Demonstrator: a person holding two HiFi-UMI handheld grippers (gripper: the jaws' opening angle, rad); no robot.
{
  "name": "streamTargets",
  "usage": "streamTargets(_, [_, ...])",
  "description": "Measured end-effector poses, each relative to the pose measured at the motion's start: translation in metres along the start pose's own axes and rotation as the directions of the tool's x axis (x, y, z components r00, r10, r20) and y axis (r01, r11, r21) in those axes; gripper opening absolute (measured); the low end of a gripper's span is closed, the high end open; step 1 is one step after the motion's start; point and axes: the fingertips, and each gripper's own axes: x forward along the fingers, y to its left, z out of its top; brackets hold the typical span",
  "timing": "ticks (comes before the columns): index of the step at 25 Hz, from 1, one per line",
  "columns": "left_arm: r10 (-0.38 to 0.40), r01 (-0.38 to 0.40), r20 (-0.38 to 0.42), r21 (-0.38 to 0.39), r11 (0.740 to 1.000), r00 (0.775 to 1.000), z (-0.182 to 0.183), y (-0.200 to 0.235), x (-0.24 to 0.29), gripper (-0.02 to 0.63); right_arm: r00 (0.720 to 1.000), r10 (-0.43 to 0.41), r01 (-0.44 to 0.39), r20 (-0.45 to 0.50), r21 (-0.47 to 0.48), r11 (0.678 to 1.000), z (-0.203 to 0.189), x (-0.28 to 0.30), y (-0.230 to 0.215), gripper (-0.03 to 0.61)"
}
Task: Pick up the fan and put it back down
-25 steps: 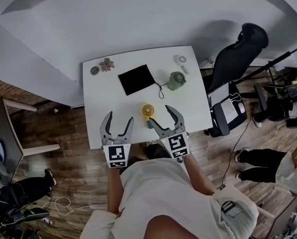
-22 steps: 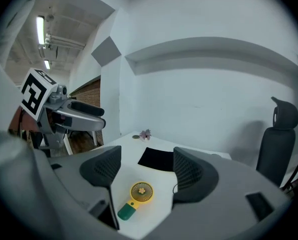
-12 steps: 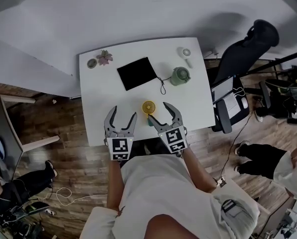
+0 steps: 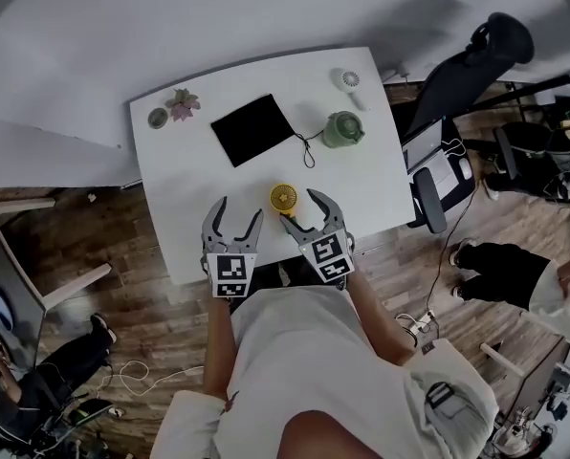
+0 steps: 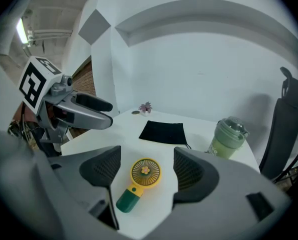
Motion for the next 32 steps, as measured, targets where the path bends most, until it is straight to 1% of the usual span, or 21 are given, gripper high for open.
streamTargets(5, [-0.055, 0.055, -0.042, -0.009, 0.998, 0.998, -0.019, 0.003, 0.014, 0.314, 0.997, -0.029, 0.031, -0.069, 0.017, 0.999, -0.019, 0.014, 0.000, 0.339])
streamTargets(11, [-0.096, 0.095, -0.082, -0.017, 0.995, 0.992, -0.036, 0.008, 0.029, 0.311, 0.994, -0.012, 0.018, -0.110, 0.049, 0.999, -0.030, 0.036, 0.006, 0.361])
streamTargets(21, [-0.147, 0.142, -0.145, -0.045, 0.989, 0.978, -0.066, 0.011, 0.045, 0.310, 0.979, -0.010, 0.025, -0.201, 0.073, 0.997, -0.058, 0.065, 0.007, 0.405])
streamTargets(25, [-0.160, 0.155, -0.154, -0.046, 0.987, 0.975, -0.071, 0.011, 0.050, 0.310, 0.970, -0.007, 0.028, -0.243, 0.082, 0.996, -0.070, 0.073, 0.006, 0.423])
streamTargets(32, [-0.182, 0.175, -0.175, -0.058, 0.983, 0.968, -0.082, 0.009, 0.055, 0.310, 0.962, 0.004, 0.029, -0.272, 0.116, 0.993, -0.088, 0.089, 0.005, 0.434])
